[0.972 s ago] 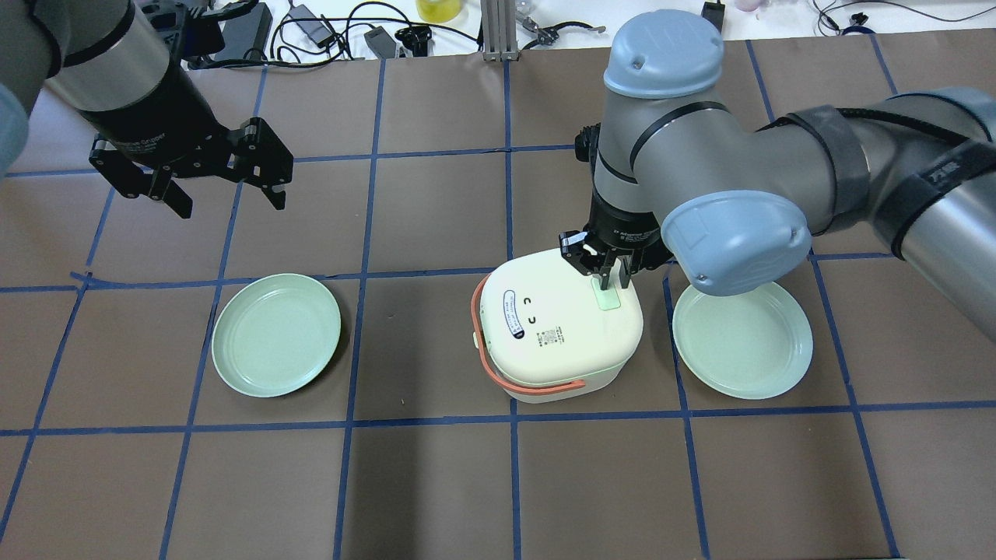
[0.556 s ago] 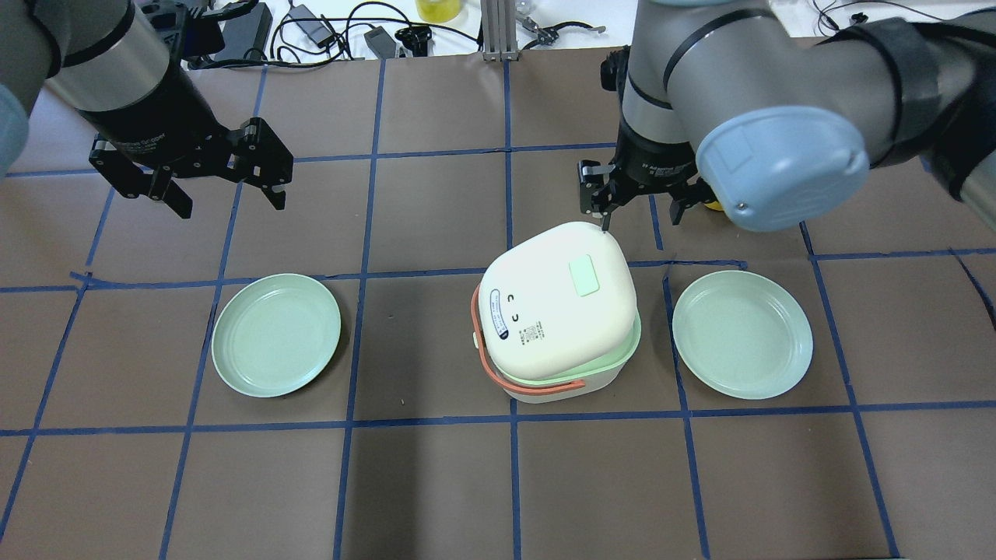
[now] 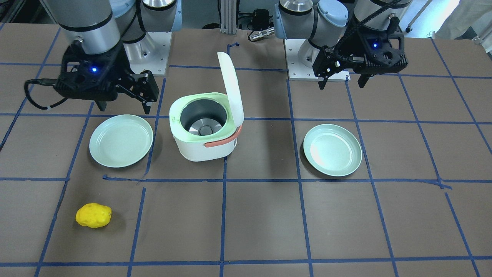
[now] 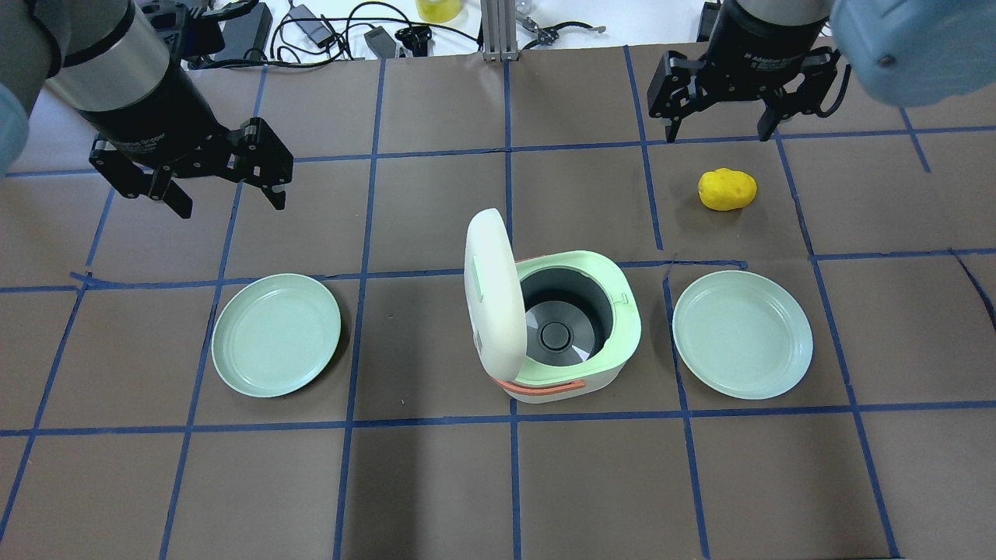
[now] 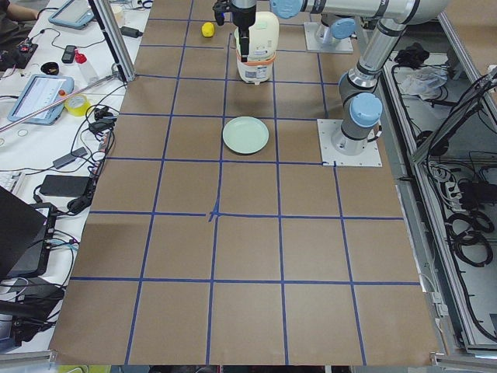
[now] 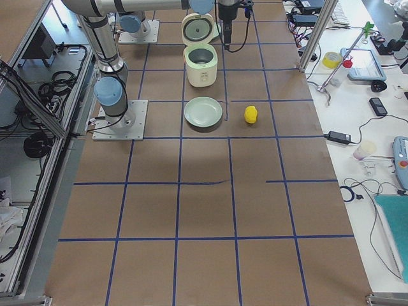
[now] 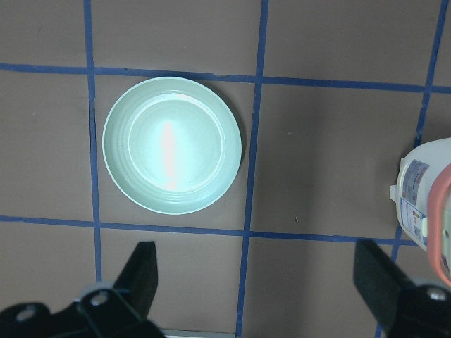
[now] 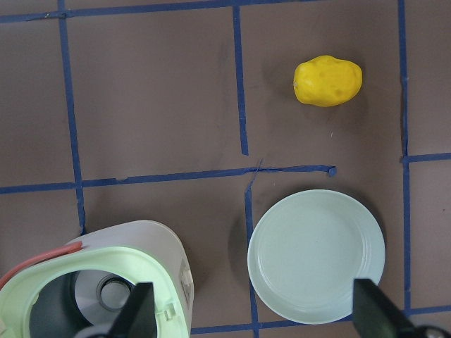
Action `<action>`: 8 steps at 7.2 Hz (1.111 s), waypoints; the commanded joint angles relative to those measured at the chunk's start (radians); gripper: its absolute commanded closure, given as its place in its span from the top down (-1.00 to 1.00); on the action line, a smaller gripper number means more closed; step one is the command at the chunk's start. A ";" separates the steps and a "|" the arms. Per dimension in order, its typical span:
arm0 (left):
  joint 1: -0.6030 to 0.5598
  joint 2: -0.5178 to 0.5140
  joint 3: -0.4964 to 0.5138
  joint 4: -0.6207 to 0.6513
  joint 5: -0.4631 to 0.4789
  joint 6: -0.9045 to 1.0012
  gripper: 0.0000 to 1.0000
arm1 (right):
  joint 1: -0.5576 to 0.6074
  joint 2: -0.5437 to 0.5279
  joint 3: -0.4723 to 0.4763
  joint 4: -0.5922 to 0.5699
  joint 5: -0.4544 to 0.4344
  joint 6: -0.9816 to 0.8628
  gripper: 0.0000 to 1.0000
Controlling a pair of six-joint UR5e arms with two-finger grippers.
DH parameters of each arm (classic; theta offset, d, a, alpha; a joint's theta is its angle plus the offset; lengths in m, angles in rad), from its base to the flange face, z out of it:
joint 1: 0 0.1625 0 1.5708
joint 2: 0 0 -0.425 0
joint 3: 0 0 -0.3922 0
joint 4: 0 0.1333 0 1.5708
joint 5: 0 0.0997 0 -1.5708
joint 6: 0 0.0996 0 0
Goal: Press rice cooker button
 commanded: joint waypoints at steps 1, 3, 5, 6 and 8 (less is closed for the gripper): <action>0.000 0.000 0.000 0.000 0.000 0.000 1.00 | -0.029 0.000 -0.032 0.017 0.000 -0.039 1.00; 0.000 0.000 0.000 0.000 0.000 0.000 1.00 | -0.029 0.000 -0.031 0.019 -0.008 -0.050 1.00; 0.000 0.000 0.000 0.000 0.000 0.000 1.00 | -0.029 0.000 -0.029 0.022 -0.010 -0.050 1.00; 0.000 0.000 0.000 0.000 0.000 -0.001 1.00 | -0.029 -0.002 -0.029 0.023 -0.010 -0.050 1.00; 0.000 0.000 0.000 0.000 0.000 0.000 1.00 | -0.029 -0.002 -0.029 0.023 -0.008 -0.050 1.00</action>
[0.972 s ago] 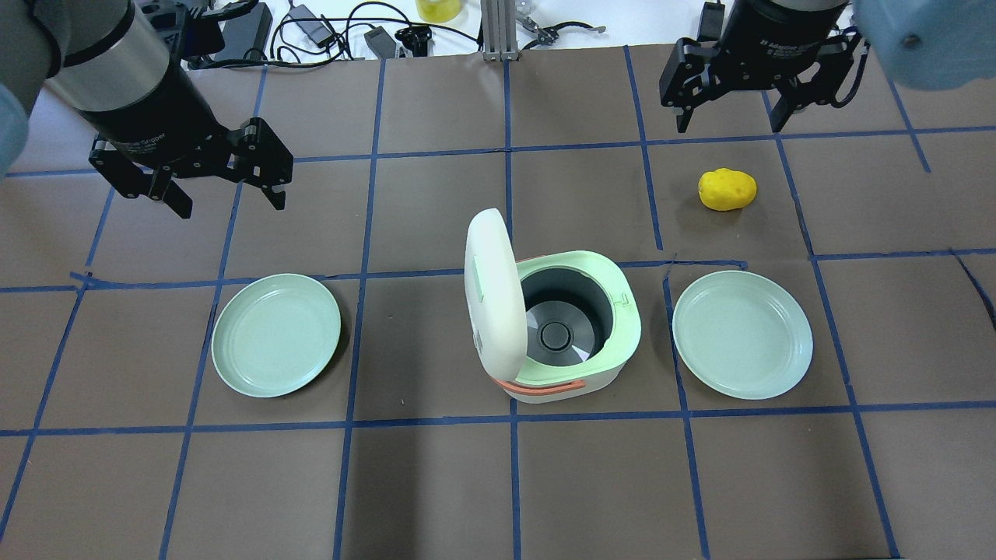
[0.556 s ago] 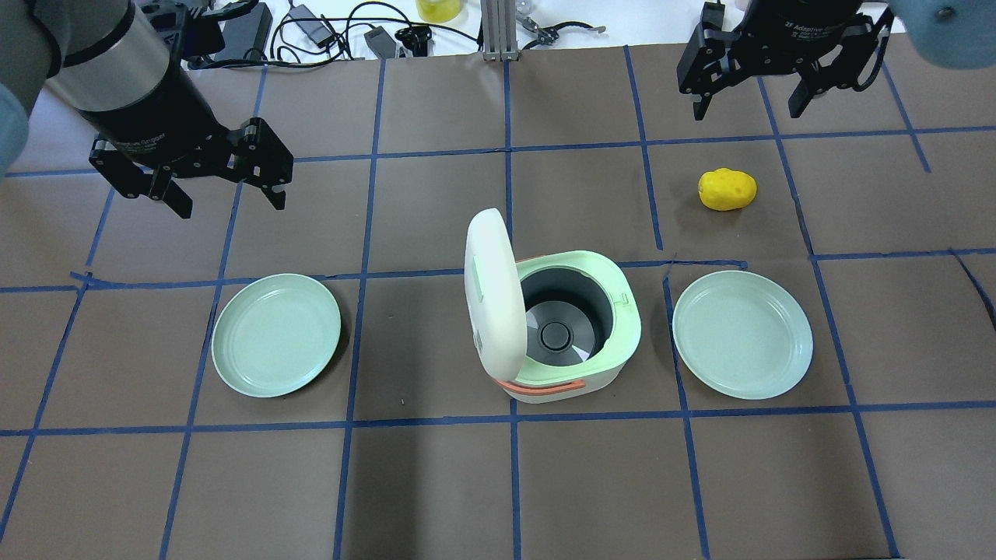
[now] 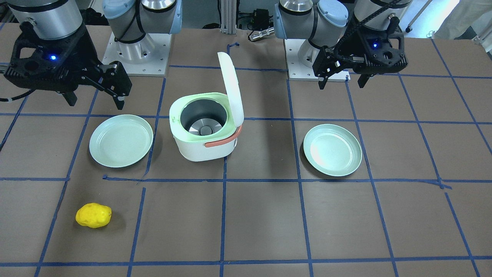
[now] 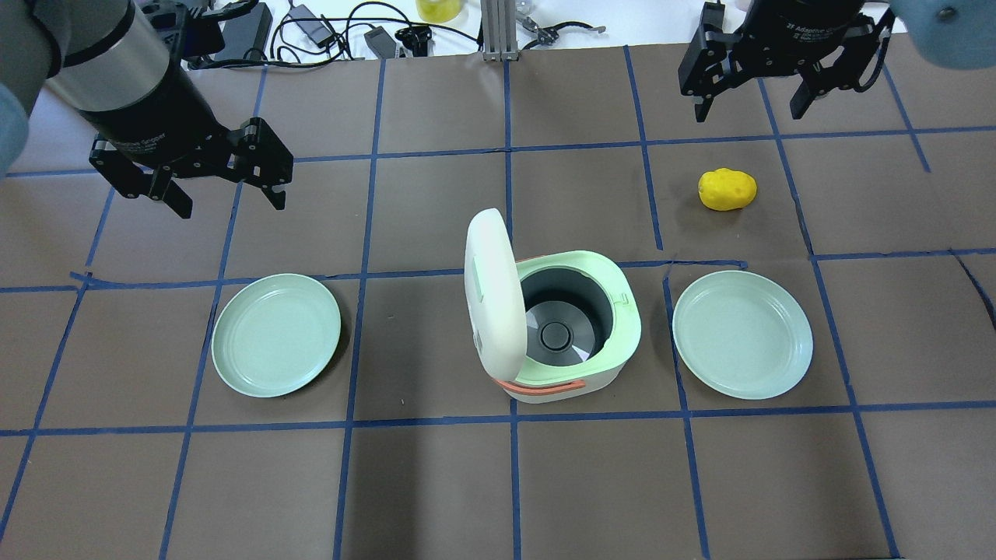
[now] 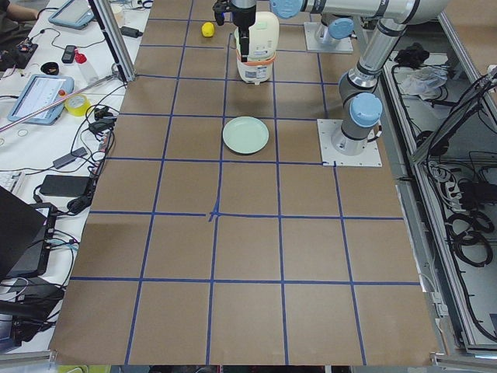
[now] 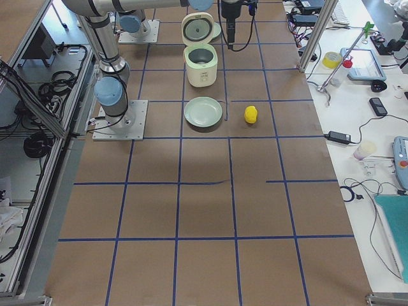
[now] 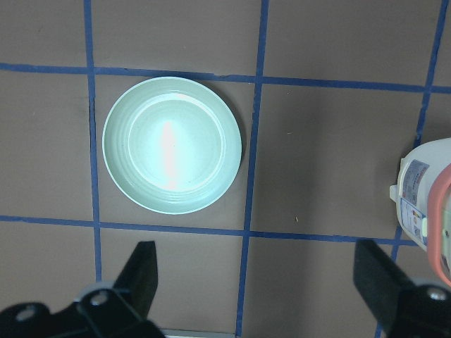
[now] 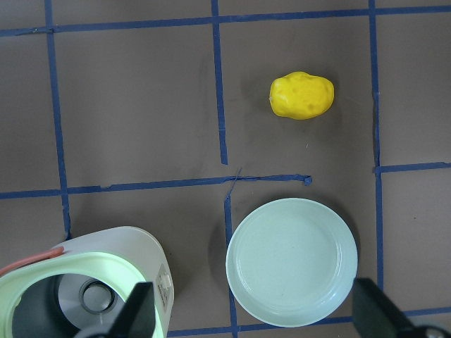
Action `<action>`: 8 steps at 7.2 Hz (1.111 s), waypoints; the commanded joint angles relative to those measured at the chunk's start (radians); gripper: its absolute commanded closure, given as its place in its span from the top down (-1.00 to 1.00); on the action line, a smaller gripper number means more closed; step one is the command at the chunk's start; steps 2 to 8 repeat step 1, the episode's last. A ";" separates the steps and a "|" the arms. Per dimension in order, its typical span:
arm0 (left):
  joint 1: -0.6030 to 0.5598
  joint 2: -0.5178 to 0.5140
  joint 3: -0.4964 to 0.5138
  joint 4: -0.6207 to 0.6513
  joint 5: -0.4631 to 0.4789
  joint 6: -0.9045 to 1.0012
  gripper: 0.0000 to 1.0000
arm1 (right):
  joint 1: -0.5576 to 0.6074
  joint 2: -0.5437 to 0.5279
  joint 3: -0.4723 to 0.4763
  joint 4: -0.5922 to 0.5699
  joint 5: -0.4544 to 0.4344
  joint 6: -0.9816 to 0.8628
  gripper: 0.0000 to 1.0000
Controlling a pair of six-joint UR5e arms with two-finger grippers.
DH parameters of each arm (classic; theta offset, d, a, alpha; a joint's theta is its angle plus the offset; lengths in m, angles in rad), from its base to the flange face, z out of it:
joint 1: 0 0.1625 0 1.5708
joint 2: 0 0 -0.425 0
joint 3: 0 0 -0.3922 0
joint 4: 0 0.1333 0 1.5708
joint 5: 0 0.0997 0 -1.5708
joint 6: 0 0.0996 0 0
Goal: Press rice cooker button
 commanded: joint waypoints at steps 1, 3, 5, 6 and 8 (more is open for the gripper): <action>0.000 0.000 0.000 0.000 0.000 0.000 1.00 | 0.000 0.000 0.000 0.004 0.001 0.000 1.00; 0.000 0.000 0.000 0.000 0.000 0.000 1.00 | 0.000 0.000 0.000 0.004 0.001 0.000 1.00; 0.000 0.000 0.000 0.000 0.000 0.000 1.00 | 0.000 0.000 0.000 0.004 0.001 0.000 1.00; 0.000 0.000 0.000 0.000 0.000 0.000 1.00 | 0.000 0.000 0.000 0.004 0.001 0.000 1.00; 0.000 0.000 0.000 0.000 0.000 0.000 1.00 | 0.000 0.000 0.000 0.004 0.001 0.000 1.00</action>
